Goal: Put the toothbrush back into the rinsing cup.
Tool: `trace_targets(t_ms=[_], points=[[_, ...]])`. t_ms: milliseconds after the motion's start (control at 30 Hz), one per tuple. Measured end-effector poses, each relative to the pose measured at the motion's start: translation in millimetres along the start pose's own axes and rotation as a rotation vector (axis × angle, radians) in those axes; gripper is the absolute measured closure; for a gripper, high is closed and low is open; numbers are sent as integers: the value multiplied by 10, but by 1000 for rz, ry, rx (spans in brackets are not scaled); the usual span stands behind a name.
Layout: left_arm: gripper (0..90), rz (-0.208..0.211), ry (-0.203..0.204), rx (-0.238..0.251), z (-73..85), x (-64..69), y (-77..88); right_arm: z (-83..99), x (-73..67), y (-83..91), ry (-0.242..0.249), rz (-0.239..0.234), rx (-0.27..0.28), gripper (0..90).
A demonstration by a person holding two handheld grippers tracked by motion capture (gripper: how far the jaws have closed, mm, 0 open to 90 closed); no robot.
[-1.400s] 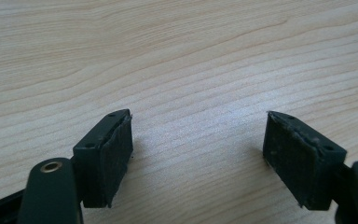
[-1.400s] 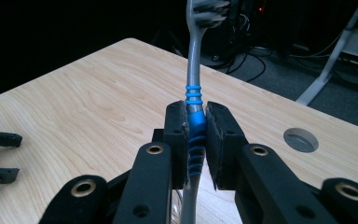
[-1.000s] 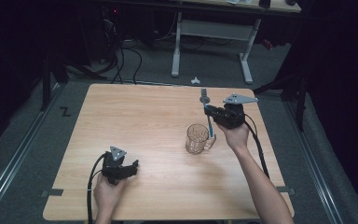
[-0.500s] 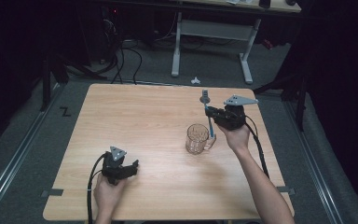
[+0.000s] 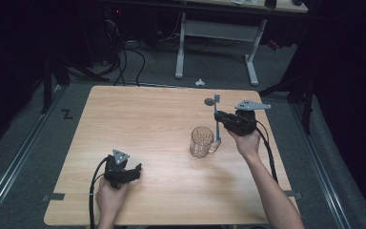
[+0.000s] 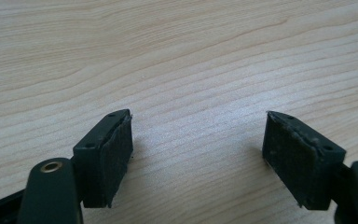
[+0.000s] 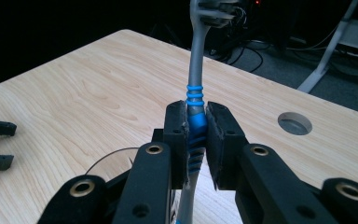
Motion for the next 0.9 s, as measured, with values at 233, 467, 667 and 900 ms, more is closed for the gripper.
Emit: trace_targets(t_ms=[233,467,667,900], points=[[249,-2,-2,0,0,1,-1,19,-31,48,26,7,3,794],[248,-2,-3,0,0,2,-2,40,-23,105,28,10,4,794],[248,-2,-4,0,0,3,-2,71,-24,134,29,14,10,792],[249,-2,-3,0,0,3,-2,94,-41,170,44,28,14,792]])
Point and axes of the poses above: each handheld gripper's, and its own axes: y roughly backward along the jaws, z roughly out of its underside, x roughly to its right, the point moved 5 cm from there along -y, roughly forward along the jaws, and after that the axes turned 3 degrees about x, right-handed, at the moved point
